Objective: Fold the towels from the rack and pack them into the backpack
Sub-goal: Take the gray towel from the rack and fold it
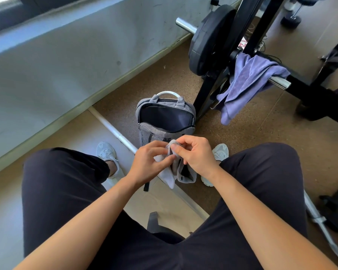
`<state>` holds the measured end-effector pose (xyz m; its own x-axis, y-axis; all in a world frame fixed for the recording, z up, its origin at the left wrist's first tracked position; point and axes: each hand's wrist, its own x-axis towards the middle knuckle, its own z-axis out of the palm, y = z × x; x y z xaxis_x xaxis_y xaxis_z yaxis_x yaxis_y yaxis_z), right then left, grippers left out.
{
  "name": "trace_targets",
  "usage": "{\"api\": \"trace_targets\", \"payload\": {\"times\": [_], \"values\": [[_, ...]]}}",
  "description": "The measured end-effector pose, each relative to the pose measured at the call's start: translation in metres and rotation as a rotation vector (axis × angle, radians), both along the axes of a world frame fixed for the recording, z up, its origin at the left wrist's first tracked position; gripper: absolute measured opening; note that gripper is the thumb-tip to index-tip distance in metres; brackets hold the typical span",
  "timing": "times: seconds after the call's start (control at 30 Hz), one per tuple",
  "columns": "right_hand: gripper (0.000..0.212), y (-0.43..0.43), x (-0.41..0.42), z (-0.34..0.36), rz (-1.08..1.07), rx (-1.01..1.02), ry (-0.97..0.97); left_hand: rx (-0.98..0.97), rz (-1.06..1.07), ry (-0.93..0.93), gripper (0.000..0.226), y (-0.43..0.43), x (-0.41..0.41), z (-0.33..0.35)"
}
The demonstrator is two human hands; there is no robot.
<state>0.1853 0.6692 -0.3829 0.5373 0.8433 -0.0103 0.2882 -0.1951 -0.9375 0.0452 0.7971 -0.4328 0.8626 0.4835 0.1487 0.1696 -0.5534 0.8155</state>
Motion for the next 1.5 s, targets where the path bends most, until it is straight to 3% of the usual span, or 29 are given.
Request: {"api": "trace_targets", "payload": {"times": [0.27, 0.37, 0.5, 0.63, 0.73, 0.9, 1.13, 1.3, 1.5], "values": [[0.008, -0.003, 0.008, 0.006, 0.014, 0.051, 0.226, 0.214, 0.059, 0.231, 0.025, 0.003, -0.001, -0.001], [0.005, -0.006, 0.014, 0.007, -0.002, 0.061, 0.324, 0.215, 0.032, 0.425, 0.020, 0.007, -0.002, -0.005], [0.007, -0.010, 0.028, 0.005, -0.090, 0.116, 0.354, 0.170, 0.018, 0.574, 0.030, 0.013, -0.002, -0.015], [0.018, -0.015, 0.045, 0.004, -0.160, 0.162, 0.351, 0.208, -0.069, 0.635, 0.012, 0.017, -0.002, -0.018], [0.010, -0.018, 0.052, 0.005, -0.179, 0.135, 0.308, 0.302, -0.109, 0.641, 0.022, 0.015, -0.005, -0.025], [0.015, -0.022, 0.060, 0.004, -0.258, 0.088, 0.197, 0.363, -0.079, 0.578, 0.032, 0.024, -0.008, -0.034], [0.011, -0.022, 0.061, 0.006, -0.258, 0.151, 0.234, 0.167, -0.138, 0.517, 0.022, 0.010, -0.004, -0.025], [0.011, -0.019, 0.058, 0.011, -0.229, 0.224, 0.246, 0.187, -0.197, 0.514, 0.037, 0.002, -0.003, -0.035], [0.011, -0.011, 0.051, 0.022, -0.166, 0.306, 0.352, 0.272, -0.067, 0.452, 0.059, -0.010, 0.004, -0.033]]}}
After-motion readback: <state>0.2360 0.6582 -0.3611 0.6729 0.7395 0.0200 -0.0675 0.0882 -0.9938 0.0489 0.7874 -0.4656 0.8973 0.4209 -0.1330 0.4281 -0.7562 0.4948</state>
